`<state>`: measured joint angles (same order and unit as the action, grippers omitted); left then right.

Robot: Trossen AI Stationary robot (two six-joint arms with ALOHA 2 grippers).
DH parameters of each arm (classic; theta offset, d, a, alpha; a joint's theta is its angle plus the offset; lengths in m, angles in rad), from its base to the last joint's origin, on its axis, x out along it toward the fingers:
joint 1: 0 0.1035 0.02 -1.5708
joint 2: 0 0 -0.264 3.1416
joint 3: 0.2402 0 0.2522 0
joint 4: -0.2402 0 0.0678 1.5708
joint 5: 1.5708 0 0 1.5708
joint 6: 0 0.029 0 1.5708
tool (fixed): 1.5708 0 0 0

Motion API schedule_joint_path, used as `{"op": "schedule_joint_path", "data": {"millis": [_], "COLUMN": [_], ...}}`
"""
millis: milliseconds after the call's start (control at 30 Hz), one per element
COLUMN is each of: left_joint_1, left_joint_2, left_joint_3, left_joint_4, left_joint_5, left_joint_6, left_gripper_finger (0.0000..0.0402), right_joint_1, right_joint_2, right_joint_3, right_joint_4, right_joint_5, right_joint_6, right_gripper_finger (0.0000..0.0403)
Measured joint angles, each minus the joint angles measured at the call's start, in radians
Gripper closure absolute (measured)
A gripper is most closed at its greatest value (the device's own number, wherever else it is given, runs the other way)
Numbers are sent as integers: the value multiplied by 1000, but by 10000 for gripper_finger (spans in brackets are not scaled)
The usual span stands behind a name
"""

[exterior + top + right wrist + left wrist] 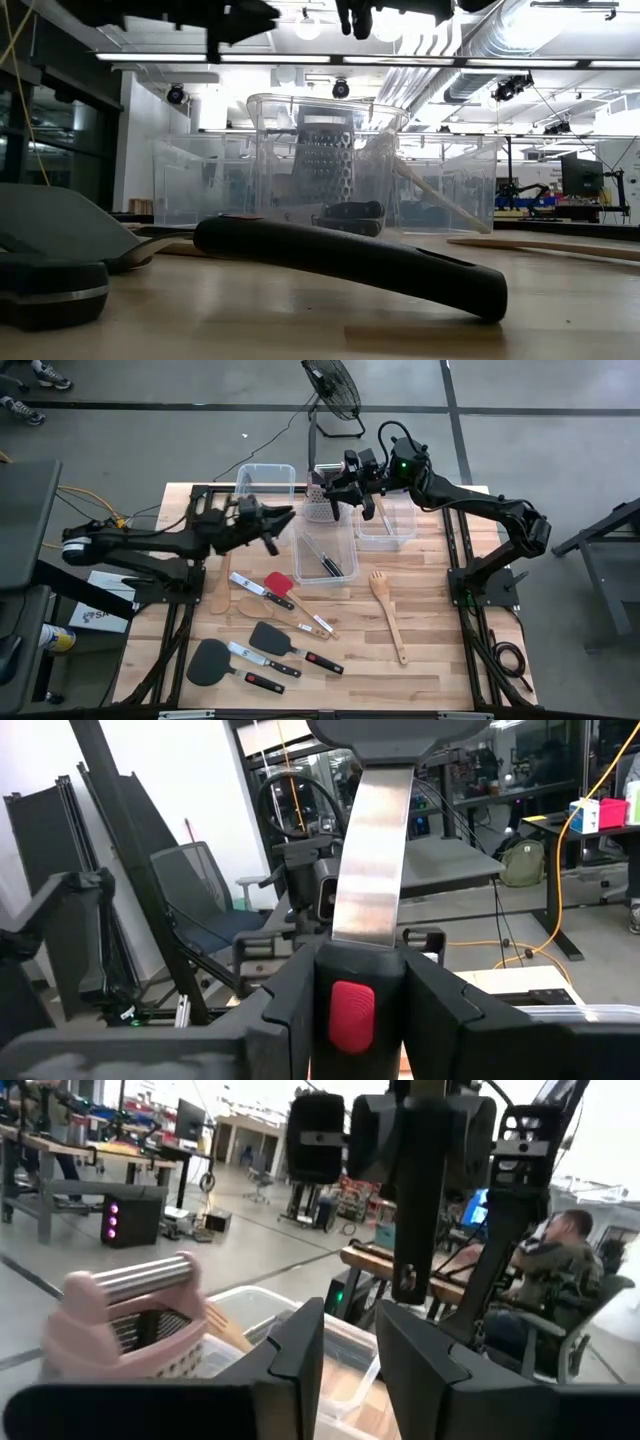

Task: Pick & Place Kitchen Items
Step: Put the black spatula into the left transparent bin

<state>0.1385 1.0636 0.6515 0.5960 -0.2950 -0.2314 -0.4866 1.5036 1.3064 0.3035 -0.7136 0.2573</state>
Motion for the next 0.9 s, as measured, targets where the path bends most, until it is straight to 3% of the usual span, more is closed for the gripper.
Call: {"op": "schedule_joint_path", "data": {"millis": [400, 567, 900], "left_joint_1": [116, 123, 123], "left_joint_2": [217, 266, 293], "left_joint_3": [213, 272, 286], "left_joint_4": [1, -58, -73], "left_joint_5": [316, 359, 345], "left_joint_6": [-55, -54, -54], "left_gripper_finger": [169, 160, 160], "right_joint_1": [0, 4, 37], "right_joint_2": [8, 27, 88], "right_joint_3": [0, 0, 0], "right_joint_4": [0, 13, 82], "right_joint_5": [-21, 31, 7], "right_joint_6": [-32, -53, -50], "right_gripper_finger": [299, 299, 299]}}
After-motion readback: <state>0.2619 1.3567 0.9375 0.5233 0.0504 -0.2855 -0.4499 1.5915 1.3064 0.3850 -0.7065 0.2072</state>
